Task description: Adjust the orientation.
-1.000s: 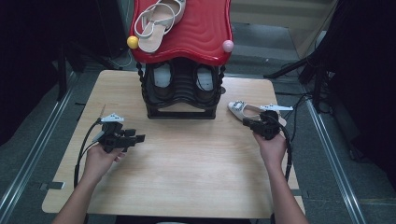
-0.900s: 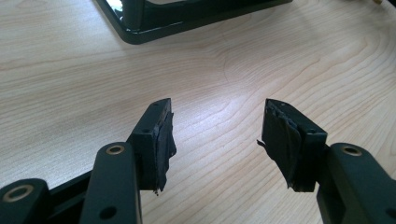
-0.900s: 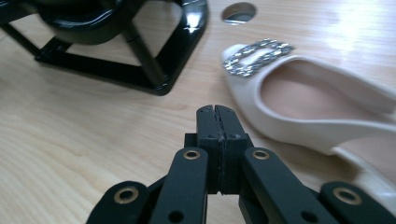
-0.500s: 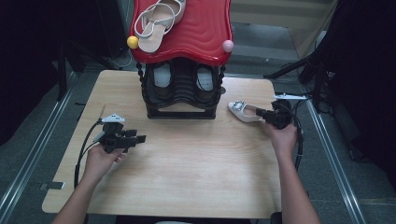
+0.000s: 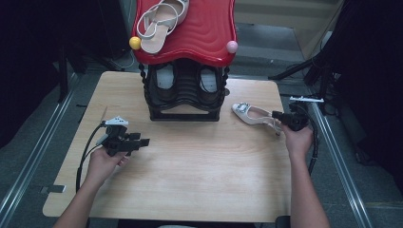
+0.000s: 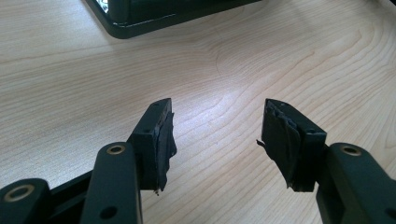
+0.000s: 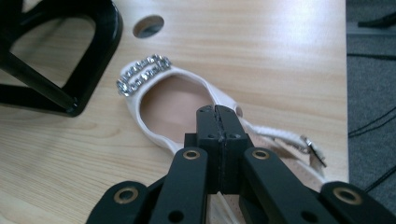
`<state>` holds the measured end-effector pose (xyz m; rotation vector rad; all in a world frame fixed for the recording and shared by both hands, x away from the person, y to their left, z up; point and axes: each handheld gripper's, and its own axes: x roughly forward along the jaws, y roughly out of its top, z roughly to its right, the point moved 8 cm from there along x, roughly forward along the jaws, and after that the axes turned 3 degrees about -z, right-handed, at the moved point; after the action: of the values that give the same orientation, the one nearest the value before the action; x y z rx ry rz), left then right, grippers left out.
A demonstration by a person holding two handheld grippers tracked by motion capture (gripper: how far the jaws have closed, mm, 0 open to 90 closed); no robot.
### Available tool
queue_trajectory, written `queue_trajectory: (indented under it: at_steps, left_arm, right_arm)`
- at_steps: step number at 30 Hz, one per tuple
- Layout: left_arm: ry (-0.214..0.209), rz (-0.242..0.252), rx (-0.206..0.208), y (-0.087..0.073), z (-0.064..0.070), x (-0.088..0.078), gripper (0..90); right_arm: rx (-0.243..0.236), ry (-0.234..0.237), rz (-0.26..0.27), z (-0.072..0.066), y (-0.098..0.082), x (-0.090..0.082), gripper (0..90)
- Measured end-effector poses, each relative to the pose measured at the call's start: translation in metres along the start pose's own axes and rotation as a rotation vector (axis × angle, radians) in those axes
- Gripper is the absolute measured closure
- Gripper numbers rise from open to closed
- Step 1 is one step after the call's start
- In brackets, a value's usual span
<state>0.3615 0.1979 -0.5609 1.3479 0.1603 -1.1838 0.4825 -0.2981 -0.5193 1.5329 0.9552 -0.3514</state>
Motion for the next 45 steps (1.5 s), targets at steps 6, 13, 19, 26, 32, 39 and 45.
queue_trajectory:
  at_steps: [6, 13, 19, 26, 32, 39, 45]
  left_arm:
    - [0.002, -0.007, 0.001, -0.001, -0.001, 0.001, 44.2]
    - [-0.003, 0.002, 0.003, 0.0, -0.001, 0.0, 44.2]
    - [-0.005, 0.004, 0.0, 0.001, -0.002, 0.001, 44.2]
    - [-0.004, 0.004, 0.006, 0.001, -0.002, 0.001, 44.2]
    - [-0.005, 0.005, 0.009, 0.001, -0.002, 0.002, 44.2]
    - [-0.006, 0.004, 0.01, 0.001, -0.002, 0.002, 44.2]
    - [-0.008, 0.006, 0.01, 0.001, -0.002, 0.001, 44.2]
  right_arm:
    - [0.009, 0.002, -0.027, -0.003, -0.012, 0.014, 90.0]
    - [0.041, 0.026, 0.008, -0.008, -0.021, 0.018, 90.0]
    - [0.046, 0.039, -0.003, -0.014, -0.023, 0.017, 90.0]
    - [0.03, -0.006, -0.039, -0.025, -0.025, 0.016, 90.0]
    - [0.052, -0.01, -0.054, -0.03, -0.025, 0.015, 90.0]
    - [0.05, -0.002, -0.058, -0.036, -0.025, 0.014, 90.0]
    - [0.035, 0.003, -0.049, -0.04, -0.023, 0.011, 90.0]
